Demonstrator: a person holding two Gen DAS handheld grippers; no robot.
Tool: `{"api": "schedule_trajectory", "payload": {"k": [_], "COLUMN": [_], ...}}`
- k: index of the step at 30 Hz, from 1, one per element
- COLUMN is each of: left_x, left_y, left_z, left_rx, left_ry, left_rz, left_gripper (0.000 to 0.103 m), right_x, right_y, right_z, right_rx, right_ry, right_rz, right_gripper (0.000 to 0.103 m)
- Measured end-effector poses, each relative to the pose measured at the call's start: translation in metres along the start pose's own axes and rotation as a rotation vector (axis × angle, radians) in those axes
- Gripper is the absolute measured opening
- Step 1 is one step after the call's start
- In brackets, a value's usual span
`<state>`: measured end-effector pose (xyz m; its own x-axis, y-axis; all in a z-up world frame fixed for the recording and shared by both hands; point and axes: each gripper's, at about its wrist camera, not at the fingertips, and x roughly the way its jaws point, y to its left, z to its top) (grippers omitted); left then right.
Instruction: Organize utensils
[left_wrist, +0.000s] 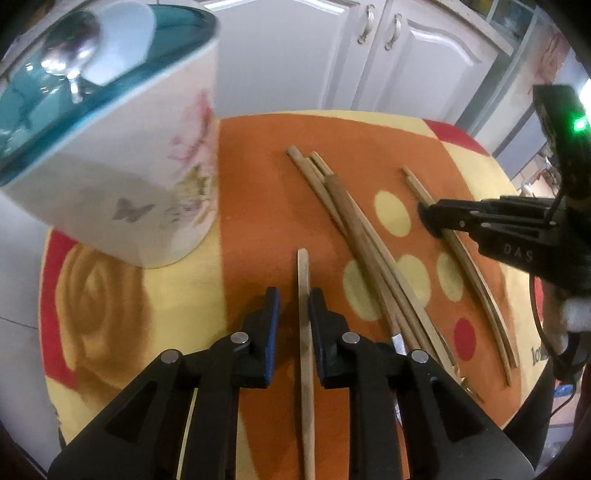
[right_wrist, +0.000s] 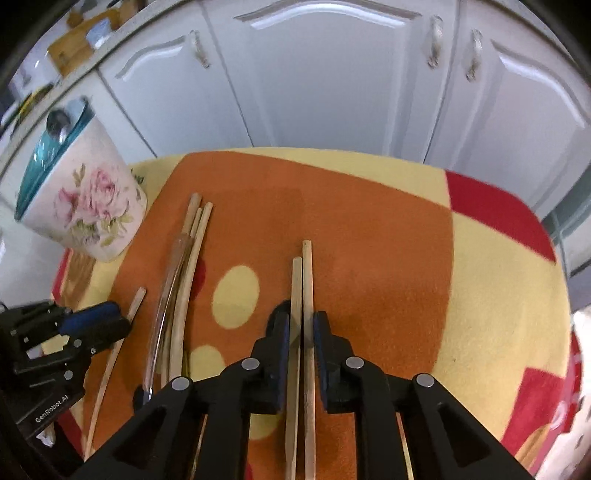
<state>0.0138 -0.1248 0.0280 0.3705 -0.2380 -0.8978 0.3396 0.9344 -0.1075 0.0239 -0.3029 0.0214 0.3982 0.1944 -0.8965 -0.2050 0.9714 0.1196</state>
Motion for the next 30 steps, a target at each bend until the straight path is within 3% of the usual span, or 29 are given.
{"api": "schedule_trajectory", "payload": {"k": [8,13,17,25,30], "left_x": [0.004,0.008,0.007,0.007,0.007], "left_y": [0.005,0.002,0.003,0.003,0.001], "left_z": [0.005,0.012,0.010,0.010,0.010], "left_rx": [0.003,0.003,-0.002,0.001,-0.003], "left_ry": [0.000,-0.003,-0.005,-0.009,-0.010], "left_rz": [-0.010,-0.004,-0.011,-0.010,-0.007], "left_gripper": [0.015,0.015,0.015,0.015,0.015], "right_x": [-0.013,-0.013,-0.014,-0.008,-0.005], "right_y": [-0.018,-0.040,-0.043,-0.024,-0.024], "right_z": [-0.007,-0.010,-0.012,-0.005,0.001], "right_rx": [0.076,0.190,0.183,0.135,0.105], "right_ry": [-0.015,-0.008,-0.012,-0.009,-0.008], "right_rz": [0.102,0.138,0.089,0.099,0.057], "right_gripper": [0.011,0.014,0.014,0.014,0.014]}}
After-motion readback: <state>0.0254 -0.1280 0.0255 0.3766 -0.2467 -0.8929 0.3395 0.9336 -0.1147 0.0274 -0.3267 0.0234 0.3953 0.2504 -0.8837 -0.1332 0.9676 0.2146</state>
